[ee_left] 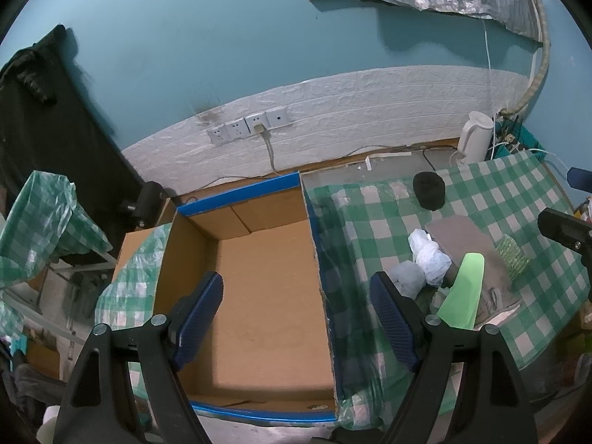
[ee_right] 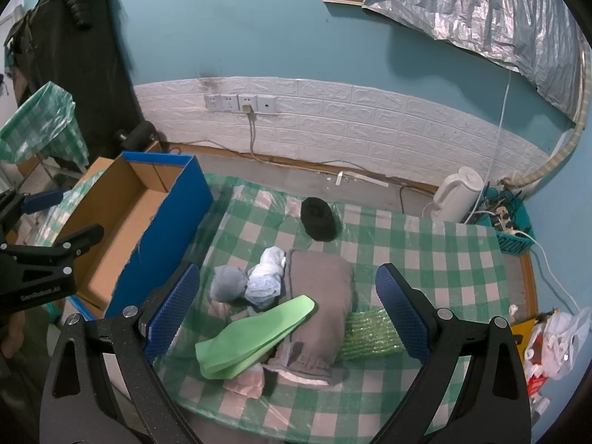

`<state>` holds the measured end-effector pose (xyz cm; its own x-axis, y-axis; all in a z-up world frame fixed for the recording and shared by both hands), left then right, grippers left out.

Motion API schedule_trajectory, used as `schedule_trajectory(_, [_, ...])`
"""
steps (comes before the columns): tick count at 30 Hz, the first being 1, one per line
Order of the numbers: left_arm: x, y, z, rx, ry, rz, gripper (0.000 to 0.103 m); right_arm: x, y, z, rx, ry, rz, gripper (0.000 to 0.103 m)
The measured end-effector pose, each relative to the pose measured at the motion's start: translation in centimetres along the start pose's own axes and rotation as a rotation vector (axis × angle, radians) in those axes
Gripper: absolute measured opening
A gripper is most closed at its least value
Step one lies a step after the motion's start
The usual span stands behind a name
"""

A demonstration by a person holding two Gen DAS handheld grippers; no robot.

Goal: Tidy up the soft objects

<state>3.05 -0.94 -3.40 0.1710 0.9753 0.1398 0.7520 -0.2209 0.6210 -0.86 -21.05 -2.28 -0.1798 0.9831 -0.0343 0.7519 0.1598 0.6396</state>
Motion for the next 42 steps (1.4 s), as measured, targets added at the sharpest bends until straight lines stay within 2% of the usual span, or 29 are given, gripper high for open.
schedule_trajectory(27, [-1.2, -0.8, -0.3, -0.014, -0.008, 0.016, 0.083, -0.2, -0.3, -0.1, 0.001, -0.003, -0.002, 0.096])
schedule_trajectory(42, [-1.8, -1.1, 0.2, 0.013, -0.012, 0.034, 0.083, -1.0, -0.9, -0.1, 0.002, -0.005, 0.002, 0.096])
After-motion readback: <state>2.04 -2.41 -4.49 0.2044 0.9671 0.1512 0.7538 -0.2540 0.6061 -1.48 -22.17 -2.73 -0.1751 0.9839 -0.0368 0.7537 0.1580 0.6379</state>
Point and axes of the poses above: each gripper's, at about its wrist camera, not at the fingertips, and z roughly the way its jaws point, x to its left, y to its top, the point moved 5 cm from there along z, roughly the way its jaws point, and after that the axes turned 8 degrees about -z, right-handed, at the moved point
